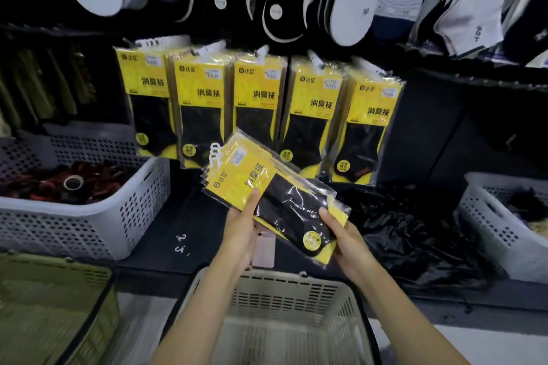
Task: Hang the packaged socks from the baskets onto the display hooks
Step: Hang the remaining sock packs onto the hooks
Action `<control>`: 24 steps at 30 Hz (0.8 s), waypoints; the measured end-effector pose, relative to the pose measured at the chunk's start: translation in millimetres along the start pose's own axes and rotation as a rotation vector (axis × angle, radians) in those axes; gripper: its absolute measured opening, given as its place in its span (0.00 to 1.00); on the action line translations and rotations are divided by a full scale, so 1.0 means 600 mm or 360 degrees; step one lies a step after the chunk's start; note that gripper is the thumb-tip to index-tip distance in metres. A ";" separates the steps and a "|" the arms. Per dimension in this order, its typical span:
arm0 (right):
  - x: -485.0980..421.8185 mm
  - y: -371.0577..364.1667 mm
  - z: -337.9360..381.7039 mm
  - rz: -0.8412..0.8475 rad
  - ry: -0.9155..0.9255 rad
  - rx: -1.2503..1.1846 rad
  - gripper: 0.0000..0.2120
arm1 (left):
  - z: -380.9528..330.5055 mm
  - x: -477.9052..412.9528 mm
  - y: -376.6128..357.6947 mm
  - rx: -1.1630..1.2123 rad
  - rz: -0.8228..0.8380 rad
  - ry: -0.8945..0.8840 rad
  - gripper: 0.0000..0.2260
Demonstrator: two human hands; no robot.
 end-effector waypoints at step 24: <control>-0.097 -0.225 0.200 0.0102 0.0754 0.0203 0.08 | -0.231 -0.071 0.043 -0.0746 -0.0185 -0.0592 0.21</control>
Point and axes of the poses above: each hand's wrist, its own x-axis away from the middle knuckle, its own y-axis out of the back of the hand, z = x × y, the point moved 4 cm from there along -x, towards the middle knuckle, and after that the axes turned 2 degrees about -z, right-handed, at the moved point
